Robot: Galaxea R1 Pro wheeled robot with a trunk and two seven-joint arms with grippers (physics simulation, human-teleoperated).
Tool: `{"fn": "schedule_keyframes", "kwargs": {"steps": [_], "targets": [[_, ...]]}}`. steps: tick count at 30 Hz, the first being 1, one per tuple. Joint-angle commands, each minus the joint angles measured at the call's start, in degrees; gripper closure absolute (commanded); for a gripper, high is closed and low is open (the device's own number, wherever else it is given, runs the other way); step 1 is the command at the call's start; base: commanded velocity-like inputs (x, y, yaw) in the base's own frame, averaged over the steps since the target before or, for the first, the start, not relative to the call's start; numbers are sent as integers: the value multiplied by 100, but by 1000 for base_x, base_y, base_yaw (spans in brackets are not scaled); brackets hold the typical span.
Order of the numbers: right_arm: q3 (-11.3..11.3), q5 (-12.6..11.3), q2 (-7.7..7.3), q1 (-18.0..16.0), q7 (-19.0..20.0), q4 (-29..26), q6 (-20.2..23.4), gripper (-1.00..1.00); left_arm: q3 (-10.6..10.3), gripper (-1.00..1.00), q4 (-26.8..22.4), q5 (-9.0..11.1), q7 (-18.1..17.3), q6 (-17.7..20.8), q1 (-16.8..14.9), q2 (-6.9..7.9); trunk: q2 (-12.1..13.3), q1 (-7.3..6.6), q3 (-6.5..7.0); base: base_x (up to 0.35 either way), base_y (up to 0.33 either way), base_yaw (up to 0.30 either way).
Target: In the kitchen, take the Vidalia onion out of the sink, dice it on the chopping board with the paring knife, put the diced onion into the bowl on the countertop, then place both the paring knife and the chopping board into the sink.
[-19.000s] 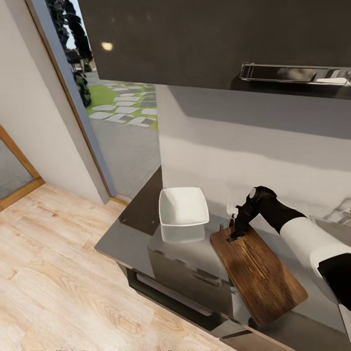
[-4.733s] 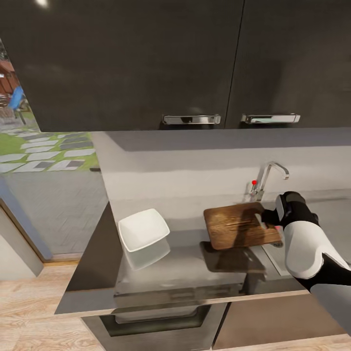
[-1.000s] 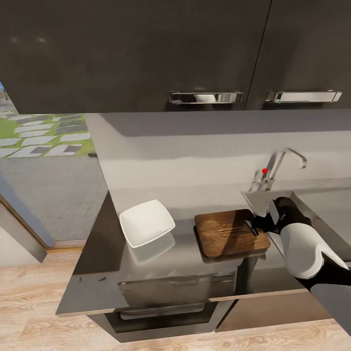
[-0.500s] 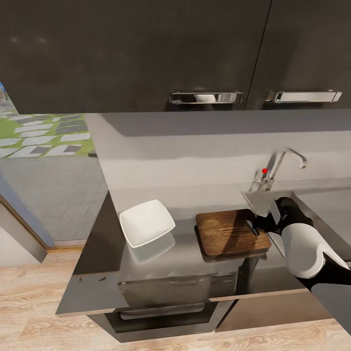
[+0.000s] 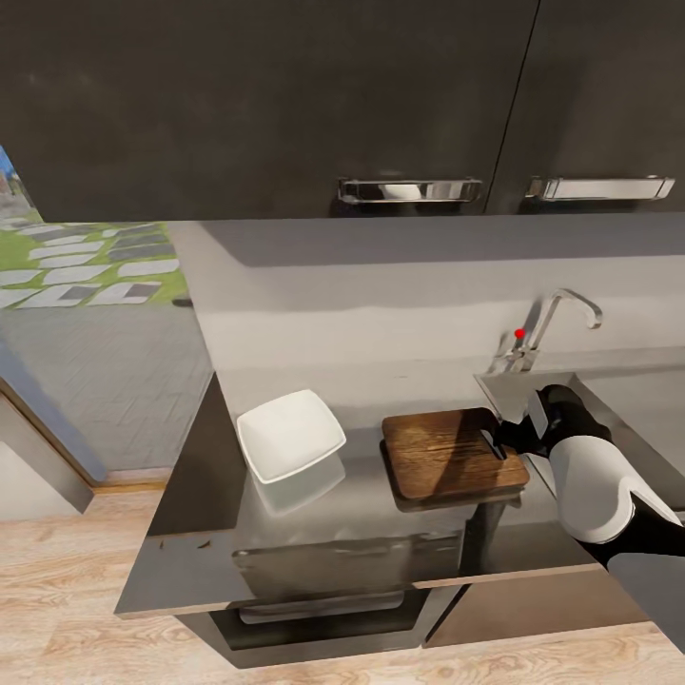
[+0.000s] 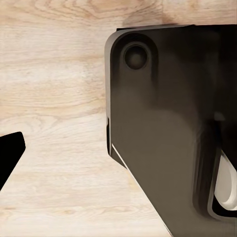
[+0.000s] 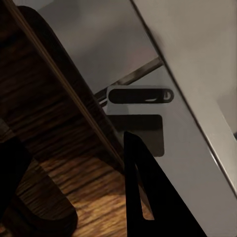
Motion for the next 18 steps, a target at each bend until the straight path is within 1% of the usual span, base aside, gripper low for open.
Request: {"fn": "schedule_keyframes", "kwargs": {"steps": [1,18], "targets": [[-28,-33,4,-7,-38,-2,10,100,-9,-100,-6,12,-4,-10,1,2,-11,3,-10,0,3,0],[-28,-33,-3,-7,-40,-2,10,100,-9,-100,-6,12,-4,-10,1,2,-11,3,-13,0,0,0]]}}
